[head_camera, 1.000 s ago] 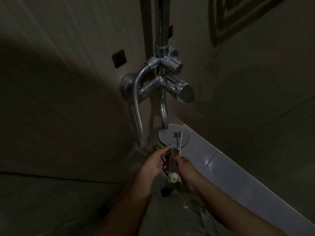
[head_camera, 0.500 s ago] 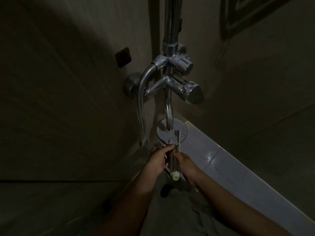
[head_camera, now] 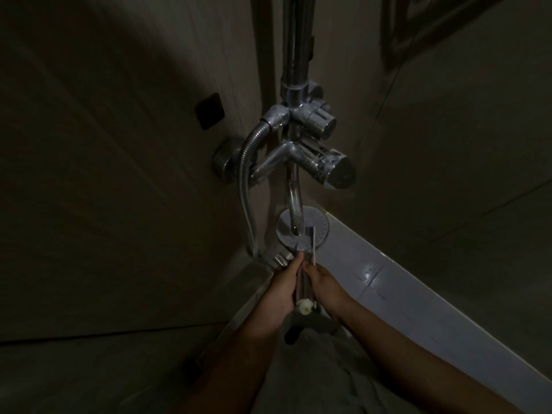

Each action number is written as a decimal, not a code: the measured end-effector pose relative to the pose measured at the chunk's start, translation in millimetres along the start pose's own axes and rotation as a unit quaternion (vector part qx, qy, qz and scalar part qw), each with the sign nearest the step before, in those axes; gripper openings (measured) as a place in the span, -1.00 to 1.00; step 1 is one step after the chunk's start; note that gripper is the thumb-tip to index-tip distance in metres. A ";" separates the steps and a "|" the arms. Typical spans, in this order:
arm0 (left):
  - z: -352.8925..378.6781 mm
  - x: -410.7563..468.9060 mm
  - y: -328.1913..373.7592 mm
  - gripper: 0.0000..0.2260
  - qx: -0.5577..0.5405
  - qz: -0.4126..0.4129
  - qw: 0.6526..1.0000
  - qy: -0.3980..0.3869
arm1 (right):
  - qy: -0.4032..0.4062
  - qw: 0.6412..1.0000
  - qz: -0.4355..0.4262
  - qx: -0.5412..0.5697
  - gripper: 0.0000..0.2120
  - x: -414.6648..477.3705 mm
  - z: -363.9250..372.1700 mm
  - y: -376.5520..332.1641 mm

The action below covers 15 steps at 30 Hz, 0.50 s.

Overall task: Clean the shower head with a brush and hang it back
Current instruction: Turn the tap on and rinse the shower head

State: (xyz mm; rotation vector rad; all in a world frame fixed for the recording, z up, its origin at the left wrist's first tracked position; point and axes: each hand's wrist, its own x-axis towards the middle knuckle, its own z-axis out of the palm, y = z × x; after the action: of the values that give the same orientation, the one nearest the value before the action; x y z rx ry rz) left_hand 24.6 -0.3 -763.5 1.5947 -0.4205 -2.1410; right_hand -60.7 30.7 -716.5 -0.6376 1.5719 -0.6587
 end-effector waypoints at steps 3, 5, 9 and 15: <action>-3.1 27.3 -13.9 -0.29 -0.004 0.000 0.999 0.033 | -0.001 1.000 -0.005 -0.014 -0.60 0.5 -1.9 2.0; -3.6 32.7 -16.8 -0.36 -0.008 -0.016 0.999 0.039 | -0.004 1.000 -0.008 -0.022 -0.59 -0.9 -3.1 3.9; -2.3 8.7 -7.9 -0.61 -0.029 -0.029 0.999 -0.019 | -0.014 0.999 -0.012 -0.048 -0.64 -0.7 -6.2 8.0; -1.6 0.9 -17.1 -0.69 -0.031 -0.048 0.998 -0.021 | 0.002 0.999 -0.001 -0.051 -0.66 -5.8 -8.6 20.2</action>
State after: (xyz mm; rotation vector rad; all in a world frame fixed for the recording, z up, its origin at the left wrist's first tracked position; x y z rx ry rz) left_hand 23.1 14.0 -773.0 1.5677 -0.2913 -2.2399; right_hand -69.3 49.2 -726.5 -0.7149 1.6167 -0.5849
